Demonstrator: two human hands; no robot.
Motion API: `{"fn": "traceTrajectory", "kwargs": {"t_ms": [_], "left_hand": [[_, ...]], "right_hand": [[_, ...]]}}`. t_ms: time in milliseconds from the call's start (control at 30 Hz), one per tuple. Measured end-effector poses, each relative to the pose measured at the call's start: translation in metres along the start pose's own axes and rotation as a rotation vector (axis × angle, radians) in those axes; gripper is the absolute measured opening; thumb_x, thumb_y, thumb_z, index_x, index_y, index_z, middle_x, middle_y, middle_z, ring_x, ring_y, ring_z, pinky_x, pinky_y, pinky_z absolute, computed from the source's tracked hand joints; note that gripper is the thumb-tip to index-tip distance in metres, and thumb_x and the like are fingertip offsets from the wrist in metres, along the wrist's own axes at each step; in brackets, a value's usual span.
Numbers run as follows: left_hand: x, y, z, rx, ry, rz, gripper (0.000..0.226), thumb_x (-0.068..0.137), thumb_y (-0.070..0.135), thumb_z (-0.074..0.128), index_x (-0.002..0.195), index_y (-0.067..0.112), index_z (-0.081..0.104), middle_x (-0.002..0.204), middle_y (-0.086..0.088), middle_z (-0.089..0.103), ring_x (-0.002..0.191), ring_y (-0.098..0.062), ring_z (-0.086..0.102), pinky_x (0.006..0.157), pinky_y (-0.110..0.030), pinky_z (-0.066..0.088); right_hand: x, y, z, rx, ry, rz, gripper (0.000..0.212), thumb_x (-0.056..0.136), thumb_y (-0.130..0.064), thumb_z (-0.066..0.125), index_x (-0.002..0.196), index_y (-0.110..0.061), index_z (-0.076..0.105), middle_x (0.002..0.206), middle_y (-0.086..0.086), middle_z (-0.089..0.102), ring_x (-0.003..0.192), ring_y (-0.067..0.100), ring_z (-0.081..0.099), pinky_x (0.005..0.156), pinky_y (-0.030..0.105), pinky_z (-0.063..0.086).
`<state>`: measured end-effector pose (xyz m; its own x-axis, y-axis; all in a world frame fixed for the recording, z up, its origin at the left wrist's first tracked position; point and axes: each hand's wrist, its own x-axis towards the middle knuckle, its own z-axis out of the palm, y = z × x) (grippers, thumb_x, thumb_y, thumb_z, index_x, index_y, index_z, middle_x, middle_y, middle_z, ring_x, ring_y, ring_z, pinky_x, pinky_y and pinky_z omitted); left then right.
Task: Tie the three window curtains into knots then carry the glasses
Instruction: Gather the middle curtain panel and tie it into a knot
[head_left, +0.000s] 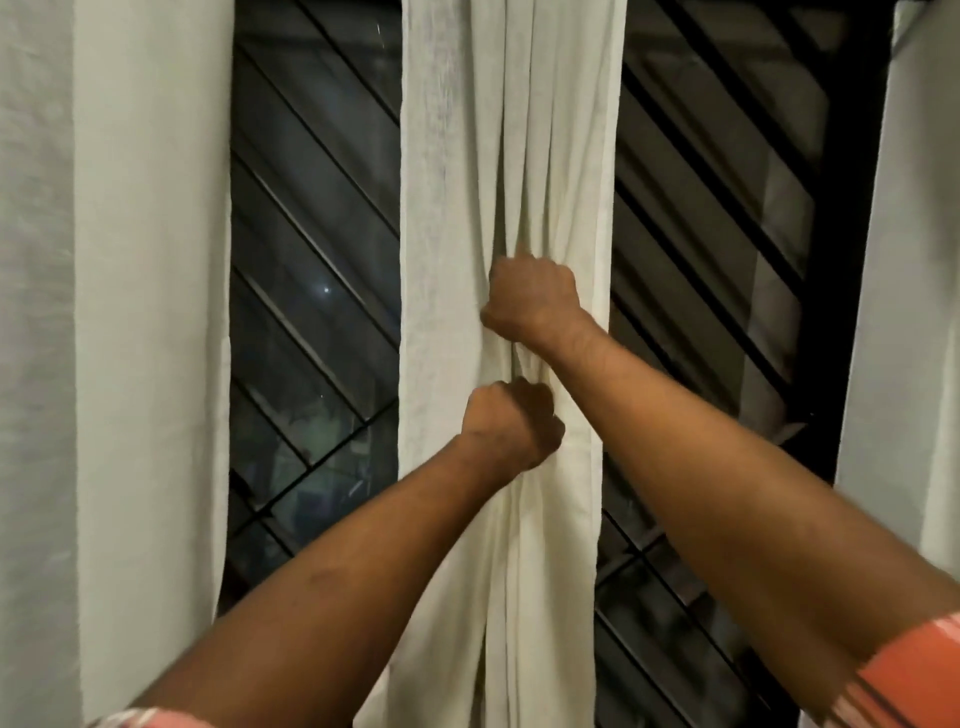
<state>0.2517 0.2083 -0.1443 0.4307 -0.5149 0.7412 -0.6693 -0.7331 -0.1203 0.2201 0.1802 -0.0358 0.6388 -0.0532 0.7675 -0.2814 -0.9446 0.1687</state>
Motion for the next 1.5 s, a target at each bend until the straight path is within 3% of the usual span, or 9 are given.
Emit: {"fn": "traceTrajectory", "kwargs": {"t_ms": [133,300,567,667,767,1100,1233,1367,1500], "left_hand": [[-0.015,-0.005,0.018,0.103,-0.127,-0.009,0.04,0.099,0.035,0.03,0.131,0.018,0.048,0.131,-0.005,0.056,0.117,-0.026,0.054,0.091,-0.032,0.041],[-0.038,-0.002,0.038,-0.008,-0.158,-0.21,0.048,0.092,0.056,0.035,0.107,0.017,0.059,0.094,-0.003,0.066,0.082,-0.024,0.066,0.076,-0.03,0.051],[-0.056,0.008,0.052,-0.041,-0.344,-0.26,0.033,0.093,0.037,0.045,0.111,0.013,0.058,0.108,-0.006,0.064,0.098,-0.028,0.064,0.082,-0.033,0.048],[-0.083,0.015,0.077,-0.117,-0.388,-0.292,0.029,0.094,0.032,0.043,0.11,0.012,0.058,0.108,-0.008,0.064,0.098,-0.028,0.063,0.083,-0.034,0.049],[-0.126,0.028,0.106,-0.24,-0.409,-0.311,0.034,0.097,0.034,0.039,0.105,0.009,0.059,0.109,-0.01,0.065,0.099,-0.03,0.063,0.083,-0.034,0.048],[-0.169,0.045,0.115,-0.206,-0.478,-0.194,0.039,0.103,0.032,0.031,0.138,0.016,0.039,0.142,-0.009,0.043,0.131,-0.026,0.041,0.107,-0.032,0.034],[-0.169,0.055,0.11,-0.21,-0.275,-0.12,0.021,0.083,0.03,0.068,0.087,0.009,0.07,0.087,-0.01,0.07,0.076,-0.025,0.068,0.061,-0.024,0.049],[-0.167,0.064,0.128,-0.265,-0.2,-0.021,0.045,0.024,0.025,0.094,0.033,0.013,0.052,0.036,0.003,0.047,0.026,-0.017,0.044,0.033,-0.011,0.029],[-0.175,0.062,0.113,-0.276,-0.363,-0.081,0.017,0.085,0.029,0.067,0.091,0.014,0.07,0.093,-0.008,0.07,0.083,-0.021,0.068,0.068,-0.024,0.051]], "right_hand": [[-0.047,-0.007,0.037,0.162,-0.218,0.004,0.006,0.088,-0.018,0.052,0.093,-0.015,0.05,0.093,0.004,0.055,0.098,0.027,0.059,0.07,0.032,0.039],[-0.045,0.0,0.02,0.201,-0.365,0.014,0.036,0.091,-0.023,0.051,0.125,-0.011,0.05,0.122,0.009,0.056,0.109,0.027,0.056,0.084,0.034,0.047],[-0.058,-0.002,0.015,0.246,-0.322,-0.022,0.032,0.091,-0.022,0.047,0.12,-0.01,0.049,0.117,0.007,0.054,0.1,0.025,0.052,0.075,0.031,0.04],[-0.067,-0.002,0.018,0.291,-0.232,-0.01,0.007,0.089,-0.02,0.048,0.087,-0.013,0.047,0.09,0.0,0.049,0.083,0.02,0.046,0.066,0.03,0.037],[-0.091,-0.004,0.037,0.316,-0.052,0.06,0.026,0.085,-0.017,0.048,0.065,-0.013,0.032,0.069,-0.002,0.039,0.067,0.022,0.042,0.057,0.029,0.028],[-0.21,-0.019,0.14,0.277,-0.345,0.06,0.02,0.09,-0.025,0.051,0.089,-0.008,0.062,0.088,0.009,0.065,0.08,0.028,0.064,0.067,0.034,0.048],[-0.167,-0.013,0.103,0.274,-0.037,0.123,0.022,0.092,-0.026,0.045,0.085,-0.011,0.059,0.084,0.007,0.064,0.077,0.027,0.062,0.061,0.031,0.038],[-0.14,-0.009,0.083,0.267,0.11,0.18,0.027,0.09,-0.022,0.045,0.064,-0.016,0.038,0.081,0.007,0.064,0.077,0.028,0.061,0.058,0.03,0.034],[-0.186,-0.016,0.12,0.179,-0.144,0.076,0.017,0.092,-0.019,0.047,0.084,-0.011,0.06,0.089,0.009,0.067,0.082,0.028,0.064,0.06,0.03,0.037]]}}
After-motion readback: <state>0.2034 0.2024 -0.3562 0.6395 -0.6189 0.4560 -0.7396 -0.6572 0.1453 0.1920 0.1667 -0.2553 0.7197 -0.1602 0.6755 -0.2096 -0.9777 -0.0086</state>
